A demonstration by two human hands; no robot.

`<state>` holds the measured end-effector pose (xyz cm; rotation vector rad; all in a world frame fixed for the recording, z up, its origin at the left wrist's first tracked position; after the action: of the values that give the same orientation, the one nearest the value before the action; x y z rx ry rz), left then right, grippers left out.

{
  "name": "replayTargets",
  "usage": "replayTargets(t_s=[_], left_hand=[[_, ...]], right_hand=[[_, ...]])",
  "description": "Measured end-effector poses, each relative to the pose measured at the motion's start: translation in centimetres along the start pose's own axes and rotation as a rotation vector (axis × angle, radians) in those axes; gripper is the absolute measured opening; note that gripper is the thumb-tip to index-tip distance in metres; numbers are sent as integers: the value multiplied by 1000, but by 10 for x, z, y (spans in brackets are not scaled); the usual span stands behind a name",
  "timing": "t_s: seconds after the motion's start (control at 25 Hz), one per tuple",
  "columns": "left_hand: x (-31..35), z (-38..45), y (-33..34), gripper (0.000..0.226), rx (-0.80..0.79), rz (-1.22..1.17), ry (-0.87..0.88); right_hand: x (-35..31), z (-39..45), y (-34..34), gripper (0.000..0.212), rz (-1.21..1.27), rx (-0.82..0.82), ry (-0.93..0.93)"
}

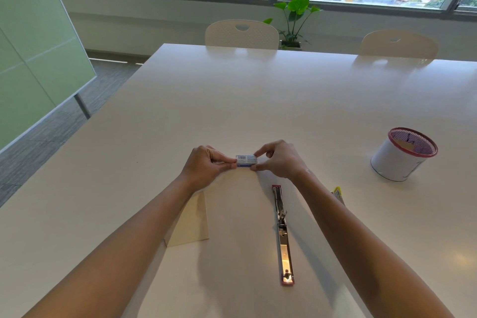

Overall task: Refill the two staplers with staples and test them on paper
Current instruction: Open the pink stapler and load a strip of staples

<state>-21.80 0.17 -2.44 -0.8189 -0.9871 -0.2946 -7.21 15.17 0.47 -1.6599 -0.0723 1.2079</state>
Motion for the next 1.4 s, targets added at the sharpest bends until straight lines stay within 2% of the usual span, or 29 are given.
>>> replayTargets(t_s=[0.24, 0.44, 0.64, 0.72, 0.84, 0.96, 1.08, 1.28, 1.4], left_hand=[[3, -1, 1, 18, 23, -7, -28], [2, -2, 0, 19, 28, -42, -138], [6, -3, -2, 22, 43, -86, -181], [7, -3, -2, 17, 41, -91, -226], [9, -3, -2, 26, 48, -41, -254], [13, -2, -1, 28, 41, 32, -237], [25, -3, 4, 21, 24, 163, -198], [57, -25, 17, 24, 149, 314, 36], [74, -43, 35, 24, 94, 324, 121]], right_hand=[[3, -1, -2, 41, 48, 26, 7], [3, -6, -9, 51, 74, 45, 44], [11, -11, -37, 43, 69, 138, 124], [12, -19, -42, 45, -1, 91, 161], [11, -36, -41, 51, -162, -46, 223], [8, -59, -36, 51, -304, -148, 276], [2, -79, -31, 52, -397, -139, 297], [-7, -90, -23, 49, -479, -99, 267], [-7, -95, -22, 48, -489, -92, 277]])
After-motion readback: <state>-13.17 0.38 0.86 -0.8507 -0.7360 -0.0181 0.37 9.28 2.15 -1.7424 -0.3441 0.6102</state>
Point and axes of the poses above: each hand's wrist, its own z-axis towards the middle knuckle, its own y-axis out of the palm, x = y × z, the point moved 5 cm from there along z, towards the middle knuckle, and after that the axes turned 6 degrees about x, right-handed, at the moved point
